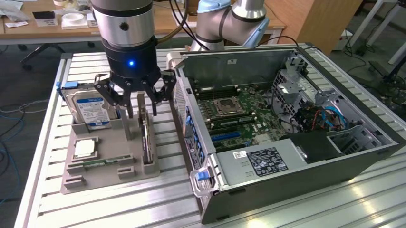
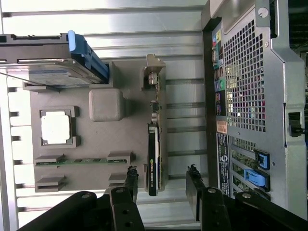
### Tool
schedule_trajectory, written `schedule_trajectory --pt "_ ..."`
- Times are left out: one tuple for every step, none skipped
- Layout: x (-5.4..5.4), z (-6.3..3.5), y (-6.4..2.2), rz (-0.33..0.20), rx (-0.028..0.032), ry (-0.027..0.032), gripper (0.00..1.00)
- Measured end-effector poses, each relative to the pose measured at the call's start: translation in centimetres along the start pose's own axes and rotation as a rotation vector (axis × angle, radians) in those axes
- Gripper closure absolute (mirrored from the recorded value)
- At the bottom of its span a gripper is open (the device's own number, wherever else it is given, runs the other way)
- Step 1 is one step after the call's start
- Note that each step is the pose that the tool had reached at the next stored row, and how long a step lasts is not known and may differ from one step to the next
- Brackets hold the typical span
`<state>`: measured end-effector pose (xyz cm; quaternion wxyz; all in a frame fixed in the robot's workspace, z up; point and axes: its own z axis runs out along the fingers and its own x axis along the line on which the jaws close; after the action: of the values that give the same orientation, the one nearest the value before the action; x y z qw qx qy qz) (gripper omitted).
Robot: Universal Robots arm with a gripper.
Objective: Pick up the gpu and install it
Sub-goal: 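Pick up the gpu and move the gpu toward the slot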
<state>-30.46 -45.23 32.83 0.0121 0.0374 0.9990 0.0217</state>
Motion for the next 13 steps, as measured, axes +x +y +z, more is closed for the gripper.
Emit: schedule_trajectory --pt "0.00 0.24 -0.01 0.000 0.0000 0.0000 0.47" --pt "0.01 0.39 -0.02 0.000 0.0000 0.0001 0.47" --pt "0.01 0.42 -0.02 0.000 0.0000 0.0000 0.47" --pt "0.01 0.47 -0.02 0.000 -0.0002 -0.0001 0.47" --pt "0.01 0.54 -0.02 0.000 -0.0002 -0.0001 0.47" --pt "0.01 0.63 -0.03 0.000 -0.0001 0.0000 0.47" --pt "0.01 0.71 -0.03 0.000 -0.0001 0.0000 0.47" --pt "0.01 0.74 -0.03 0.000 0.0001 0.0001 0.47" --pt "0.02 0.74 -0.03 0.000 0.0001 0.0002 0.47" --pt "0.02 0.74 -0.03 0.000 0.0002 0.0002 0.47" --pt "0.02 0.75 -0.03 0.000 0.0001 0.0001 0.47" --pt "0.02 0.75 -0.03 0.000 0.0000 0.0000 0.47" --pt "0.02 0.75 -0.03 0.000 0.0000 0.0001 0.47"
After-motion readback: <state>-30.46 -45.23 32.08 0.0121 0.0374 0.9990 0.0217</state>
